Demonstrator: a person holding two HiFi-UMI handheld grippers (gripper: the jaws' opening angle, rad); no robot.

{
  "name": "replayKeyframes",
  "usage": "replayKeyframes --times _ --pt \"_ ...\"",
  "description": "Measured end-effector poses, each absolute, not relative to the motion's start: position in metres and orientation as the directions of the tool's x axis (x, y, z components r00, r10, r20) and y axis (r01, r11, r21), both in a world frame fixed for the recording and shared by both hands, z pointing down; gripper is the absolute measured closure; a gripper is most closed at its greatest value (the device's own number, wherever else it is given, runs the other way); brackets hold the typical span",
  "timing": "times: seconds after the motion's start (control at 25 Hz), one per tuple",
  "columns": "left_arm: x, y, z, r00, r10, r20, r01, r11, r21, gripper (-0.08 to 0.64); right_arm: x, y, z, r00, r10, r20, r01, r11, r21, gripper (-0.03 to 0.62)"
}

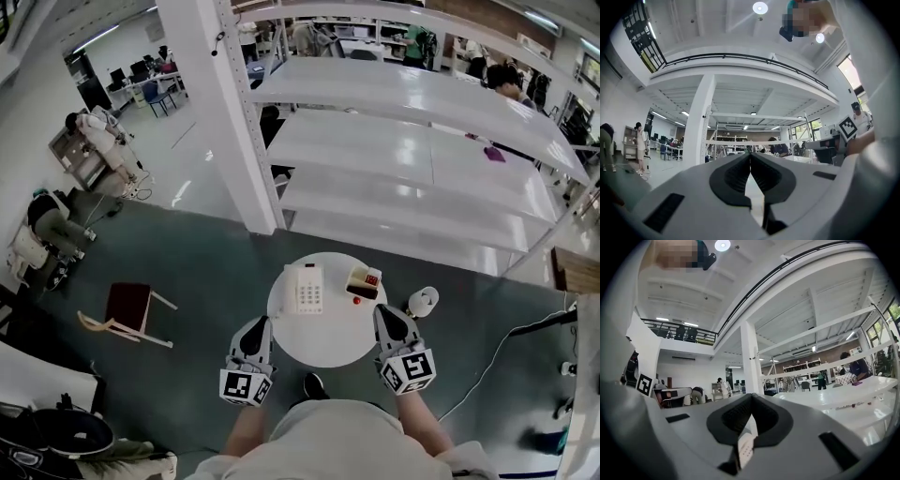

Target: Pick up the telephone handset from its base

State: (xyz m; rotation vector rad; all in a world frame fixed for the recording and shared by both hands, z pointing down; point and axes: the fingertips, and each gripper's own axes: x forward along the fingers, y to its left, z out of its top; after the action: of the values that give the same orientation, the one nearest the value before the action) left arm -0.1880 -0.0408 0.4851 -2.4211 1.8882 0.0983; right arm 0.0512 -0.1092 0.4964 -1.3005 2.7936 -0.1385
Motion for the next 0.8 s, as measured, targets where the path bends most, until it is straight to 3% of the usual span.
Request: replayKeyframes --times 0.4,0.8 --pt "-0.239 -0.105 0.489 0.301 -0.949 -0.090 -0.953 -0.302 -0.009 0.538 0.006 -0.164 0.492 -0.588 -0.809 -0.011 -0.806 0.586 -0.083 0.583" --pt "-0.216 -0.133 0.496 0.303 -0.951 -0.066 -0.953 -0.304 0.015 0.538 0.026 -0.196 0.493 -0.594 -0.805 -0.005 -0.797 0.589 -0.136 0.583"
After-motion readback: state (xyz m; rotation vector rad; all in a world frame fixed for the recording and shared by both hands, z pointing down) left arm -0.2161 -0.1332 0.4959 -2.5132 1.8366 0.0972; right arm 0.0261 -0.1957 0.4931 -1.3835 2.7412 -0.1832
